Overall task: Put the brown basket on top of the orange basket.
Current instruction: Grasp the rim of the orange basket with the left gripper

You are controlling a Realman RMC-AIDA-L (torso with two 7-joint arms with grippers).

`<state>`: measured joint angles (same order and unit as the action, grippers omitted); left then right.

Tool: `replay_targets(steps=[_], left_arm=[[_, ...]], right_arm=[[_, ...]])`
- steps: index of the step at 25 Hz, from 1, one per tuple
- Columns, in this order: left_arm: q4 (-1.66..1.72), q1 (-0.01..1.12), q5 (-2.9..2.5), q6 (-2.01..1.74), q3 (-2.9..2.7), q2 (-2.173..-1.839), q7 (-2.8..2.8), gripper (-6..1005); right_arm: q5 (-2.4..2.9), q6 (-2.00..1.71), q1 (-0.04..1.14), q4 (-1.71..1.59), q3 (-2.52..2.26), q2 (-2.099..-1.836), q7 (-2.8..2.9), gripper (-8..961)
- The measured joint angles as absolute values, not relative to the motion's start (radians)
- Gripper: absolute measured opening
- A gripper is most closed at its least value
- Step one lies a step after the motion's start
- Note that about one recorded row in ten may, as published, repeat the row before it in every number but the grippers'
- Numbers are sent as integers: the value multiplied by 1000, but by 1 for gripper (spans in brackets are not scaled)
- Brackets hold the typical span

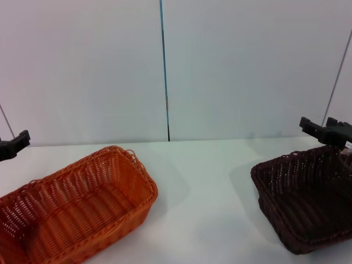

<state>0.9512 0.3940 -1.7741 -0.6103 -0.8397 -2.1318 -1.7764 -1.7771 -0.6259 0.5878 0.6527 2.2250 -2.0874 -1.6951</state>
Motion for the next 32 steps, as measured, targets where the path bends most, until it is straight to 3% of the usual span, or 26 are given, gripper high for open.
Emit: replay_targets(steps=[13,25,32], left_arm=[[958,385,-1773,-617,-841,-2135,-1793,741],[997,381,-1916,-675,-841,-2098,-1984,743],[1086,380,-2134,-707,-841,-2102,-2189,744]], right_arm=[[-1776,-621,586,653,2223,-2088,-1695,791],[-1776,-628,579,650,2221,-2089,-1692,789],[-1776,-622,577,647,2216,-2089,-1692,788]])
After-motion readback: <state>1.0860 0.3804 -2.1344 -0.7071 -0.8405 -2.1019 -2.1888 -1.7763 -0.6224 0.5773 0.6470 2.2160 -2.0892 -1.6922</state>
